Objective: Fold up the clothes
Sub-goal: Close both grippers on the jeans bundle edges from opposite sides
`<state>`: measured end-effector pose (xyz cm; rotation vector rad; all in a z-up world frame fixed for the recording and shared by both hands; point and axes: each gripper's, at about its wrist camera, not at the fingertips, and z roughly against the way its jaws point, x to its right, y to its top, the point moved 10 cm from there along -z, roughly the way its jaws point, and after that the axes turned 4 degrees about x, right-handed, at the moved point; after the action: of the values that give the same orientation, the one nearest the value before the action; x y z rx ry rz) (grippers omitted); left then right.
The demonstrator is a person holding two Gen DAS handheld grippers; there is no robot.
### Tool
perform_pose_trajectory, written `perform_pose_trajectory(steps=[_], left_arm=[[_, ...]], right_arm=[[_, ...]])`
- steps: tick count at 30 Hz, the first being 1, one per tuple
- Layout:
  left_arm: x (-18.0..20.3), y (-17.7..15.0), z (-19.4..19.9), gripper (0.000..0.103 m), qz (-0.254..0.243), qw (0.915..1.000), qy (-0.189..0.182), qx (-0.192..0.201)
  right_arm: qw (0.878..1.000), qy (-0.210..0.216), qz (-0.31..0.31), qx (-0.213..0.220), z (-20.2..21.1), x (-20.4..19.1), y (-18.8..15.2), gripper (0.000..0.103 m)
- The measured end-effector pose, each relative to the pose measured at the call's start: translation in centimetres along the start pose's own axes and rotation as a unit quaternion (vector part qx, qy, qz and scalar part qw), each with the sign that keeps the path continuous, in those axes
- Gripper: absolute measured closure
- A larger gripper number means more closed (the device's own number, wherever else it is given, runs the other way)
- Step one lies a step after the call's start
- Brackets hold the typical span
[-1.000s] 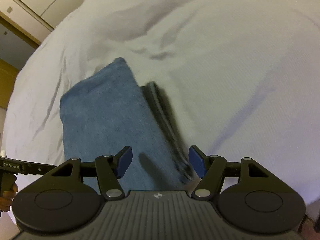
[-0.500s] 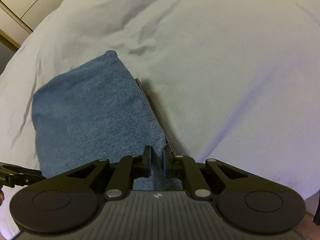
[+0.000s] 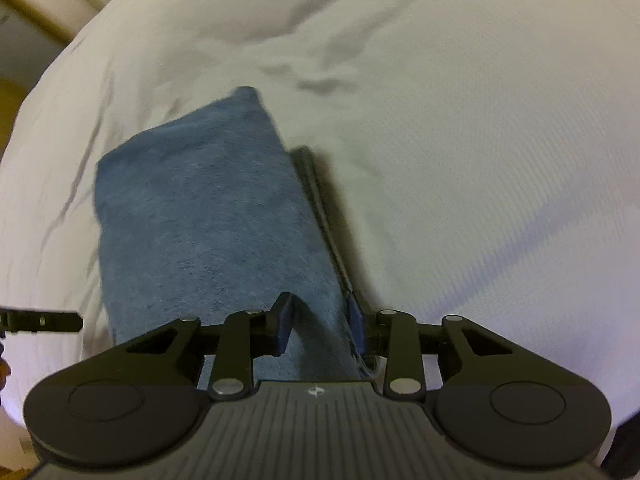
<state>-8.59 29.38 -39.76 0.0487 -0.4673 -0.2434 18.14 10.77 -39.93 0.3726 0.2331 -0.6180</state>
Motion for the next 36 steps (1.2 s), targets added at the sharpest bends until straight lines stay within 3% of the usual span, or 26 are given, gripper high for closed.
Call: perform_pose_trajectory(steps=[7, 15, 20, 25, 27, 30, 34, 36], left_arm=[[-0.9, -1.7, 0.8, 0.024, 0.049, 0.9982, 0.002, 0.033], [-0.8, -2.1, 0.0, 0.024, 0.051, 0.9982, -0.001, 0.031], [0.1, -1.1, 0.1, 0.024, -0.027, 0.9995, 0.002, 0.018], [2.6, 3.5, 3.0, 0.024, -0.145, 0.9892, -0.006, 0.017], [4.5, 5.9, 3.8, 0.024, -0.204, 0.9788, -0.011, 0.016], [8.3, 9.5, 3.3, 0.018, -0.310, 0.9501, -0.033, -0.002], [13.4, 12.0, 0.1, 0.016, -0.432, 0.8971, -0.077, -0.055], [15.4, 12.1, -2.2, 0.014, -0.482, 0.8650, -0.100, -0.096]], right_arm=[[0.998, 0.032, 0.058, -0.011, 0.1, -0.9, 1.2, 0.059], [0.998, 0.041, 0.053, -0.005, 1.7, 0.4, 0.7, 0.052], [0.999, 0.039, 0.029, 0.006, 2.7, 0.8, -0.3, 0.050], [0.996, 0.051, -0.065, 0.019, 4.0, 1.8, -3.3, 0.046], [0.991, 0.062, -0.114, 0.020, 4.2, 2.1, -4.9, 0.046], [0.983, 0.069, -0.170, 0.023, 4.1, 2.1, -7.2, 0.045], [0.967, 0.062, -0.241, 0.049, 3.8, 1.7, -10.1, 0.042], [0.954, 0.064, -0.284, 0.068, 3.6, 1.4, -11.4, 0.036]])
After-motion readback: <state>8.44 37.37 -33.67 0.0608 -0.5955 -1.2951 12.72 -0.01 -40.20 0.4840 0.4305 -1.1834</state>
